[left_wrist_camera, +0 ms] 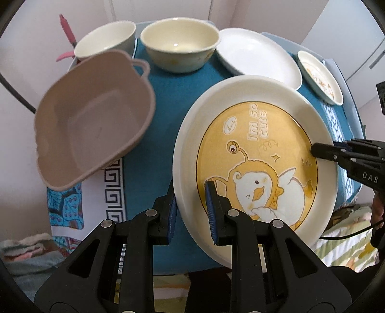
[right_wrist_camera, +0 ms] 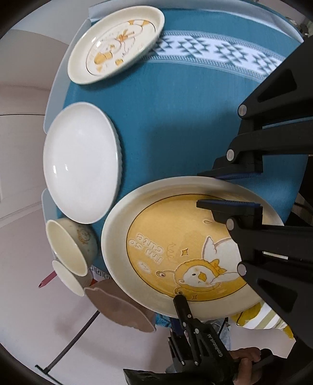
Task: Organize plates and bowls
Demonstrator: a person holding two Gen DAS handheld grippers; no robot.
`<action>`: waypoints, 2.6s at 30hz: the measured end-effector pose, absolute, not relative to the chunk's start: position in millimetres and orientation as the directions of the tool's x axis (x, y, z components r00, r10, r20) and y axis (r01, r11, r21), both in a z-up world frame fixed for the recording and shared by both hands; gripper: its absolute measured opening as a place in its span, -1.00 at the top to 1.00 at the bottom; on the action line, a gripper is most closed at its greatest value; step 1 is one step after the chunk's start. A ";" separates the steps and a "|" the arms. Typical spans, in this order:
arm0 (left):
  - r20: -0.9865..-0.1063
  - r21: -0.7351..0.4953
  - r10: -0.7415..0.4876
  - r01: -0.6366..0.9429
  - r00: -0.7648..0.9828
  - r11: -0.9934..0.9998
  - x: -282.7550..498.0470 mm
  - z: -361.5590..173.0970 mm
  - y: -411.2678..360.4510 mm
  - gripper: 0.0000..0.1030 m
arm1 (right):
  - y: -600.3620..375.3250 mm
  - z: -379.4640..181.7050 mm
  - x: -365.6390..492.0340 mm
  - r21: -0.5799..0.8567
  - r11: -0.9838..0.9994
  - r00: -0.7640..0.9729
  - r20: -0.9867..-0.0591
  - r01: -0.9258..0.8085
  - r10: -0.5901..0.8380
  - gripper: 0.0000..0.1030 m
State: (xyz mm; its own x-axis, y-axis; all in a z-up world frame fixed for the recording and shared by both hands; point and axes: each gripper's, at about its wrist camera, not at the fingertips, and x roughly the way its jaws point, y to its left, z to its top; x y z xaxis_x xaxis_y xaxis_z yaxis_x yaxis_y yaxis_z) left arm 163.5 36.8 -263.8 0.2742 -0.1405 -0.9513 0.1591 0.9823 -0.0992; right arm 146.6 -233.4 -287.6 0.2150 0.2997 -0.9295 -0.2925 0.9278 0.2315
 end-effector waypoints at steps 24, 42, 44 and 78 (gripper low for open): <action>-0.951 -0.059 -0.128 0.242 0.281 0.969 164.3 -282.4 35.4 0.62 | -225.9 -313.2 146.9 0.231 0.949 0.223 -0.935 -0.214 0.277 0.73; -0.950 -0.001 -0.063 0.198 0.305 0.980 152.7 -272.8 20.7 0.61 | -235.2 -299.3 131.5 0.246 0.953 0.261 -0.922 -0.179 0.287 0.73; -0.944 -0.004 -0.067 0.191 0.323 0.982 145.3 -259.3 20.9 0.61 | -240.6 -285.7 127.5 0.243 0.955 0.287 -0.915 -0.170 0.284 0.73; -0.911 -0.245 -0.098 -0.334 0.401 0.910 291.9 -282.6 -77.8 -0.19 | -301.3 -270.8 347.0 0.140 0.696 0.167 -0.920 -0.704 0.355 -0.63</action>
